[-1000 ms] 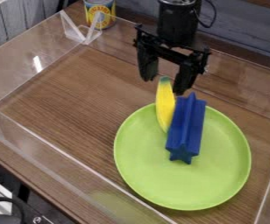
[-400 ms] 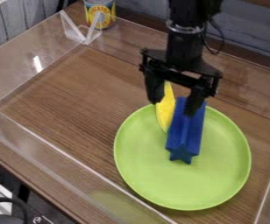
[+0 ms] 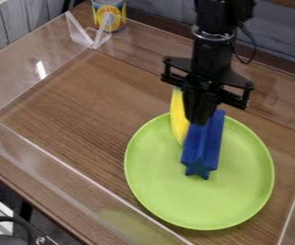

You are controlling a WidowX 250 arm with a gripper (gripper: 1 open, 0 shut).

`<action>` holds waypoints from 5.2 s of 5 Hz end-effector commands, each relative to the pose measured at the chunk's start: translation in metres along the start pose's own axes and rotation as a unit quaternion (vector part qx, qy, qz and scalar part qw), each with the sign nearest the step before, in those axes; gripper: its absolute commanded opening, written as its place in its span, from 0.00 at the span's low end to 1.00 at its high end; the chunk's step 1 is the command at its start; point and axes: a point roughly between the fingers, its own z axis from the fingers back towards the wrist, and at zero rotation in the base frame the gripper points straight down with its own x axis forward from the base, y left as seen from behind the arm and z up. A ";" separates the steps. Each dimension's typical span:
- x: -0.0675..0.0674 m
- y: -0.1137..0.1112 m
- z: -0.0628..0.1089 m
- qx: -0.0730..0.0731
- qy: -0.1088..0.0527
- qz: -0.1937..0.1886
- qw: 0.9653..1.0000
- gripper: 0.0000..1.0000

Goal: Remove the blue object from inside the green plate and put it on the table

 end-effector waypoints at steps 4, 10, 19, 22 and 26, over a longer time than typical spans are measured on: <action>0.010 0.038 0.036 -0.016 -0.046 0.012 0.999 0.00; -0.008 0.037 0.038 -0.029 -0.069 -0.023 0.997 1.00; -0.033 -0.036 -0.013 -0.025 -0.095 0.048 0.994 1.00; -0.009 -0.038 -0.020 -0.025 -0.109 0.087 0.990 1.00; -0.005 -0.020 -0.023 -0.020 -0.120 0.090 0.989 1.00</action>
